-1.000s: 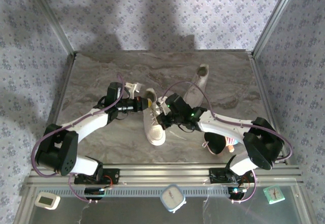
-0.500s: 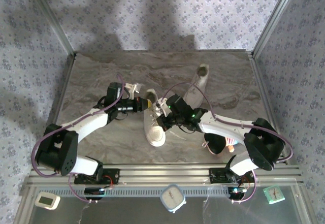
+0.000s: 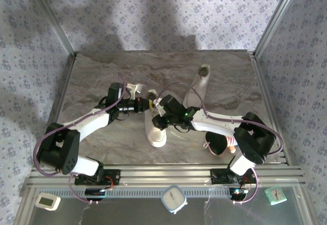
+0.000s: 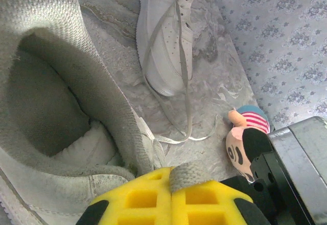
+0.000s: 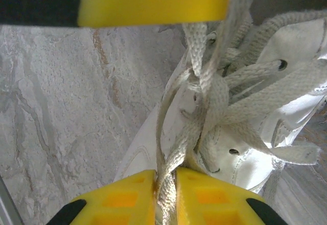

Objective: Tie the shoes

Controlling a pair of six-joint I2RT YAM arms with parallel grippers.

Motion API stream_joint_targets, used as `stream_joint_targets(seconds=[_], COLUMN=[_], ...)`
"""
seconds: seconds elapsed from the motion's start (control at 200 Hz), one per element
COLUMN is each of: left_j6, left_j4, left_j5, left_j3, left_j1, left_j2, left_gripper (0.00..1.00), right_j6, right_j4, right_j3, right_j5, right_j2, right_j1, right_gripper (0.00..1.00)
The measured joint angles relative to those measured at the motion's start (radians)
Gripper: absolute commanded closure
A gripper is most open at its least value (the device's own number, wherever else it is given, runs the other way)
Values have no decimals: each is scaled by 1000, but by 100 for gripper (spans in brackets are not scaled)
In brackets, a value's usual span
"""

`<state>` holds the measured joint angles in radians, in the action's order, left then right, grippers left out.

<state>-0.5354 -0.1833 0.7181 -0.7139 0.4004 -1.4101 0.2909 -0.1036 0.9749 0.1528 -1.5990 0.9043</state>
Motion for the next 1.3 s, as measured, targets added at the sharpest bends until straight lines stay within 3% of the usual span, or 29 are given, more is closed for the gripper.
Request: stream_joint_targets(seconds=[0.485, 0.894, 1.299], left_j6=[0, 0, 0], left_j4=[0, 0, 0], left_j5=[0, 0, -1], left_j3=[0, 0, 0], left_j1=[0, 0, 0], left_j2=[0, 0, 0], left_gripper=[100, 100, 100], right_j6=[0, 0, 0], right_j4=[-2, -17, -47], right_j3=[-26, -30, -61], right_j5=[-37, -67, -70], right_j2=[31, 42, 168], right_j1=[8, 11, 7], right_gripper=[81, 95, 96])
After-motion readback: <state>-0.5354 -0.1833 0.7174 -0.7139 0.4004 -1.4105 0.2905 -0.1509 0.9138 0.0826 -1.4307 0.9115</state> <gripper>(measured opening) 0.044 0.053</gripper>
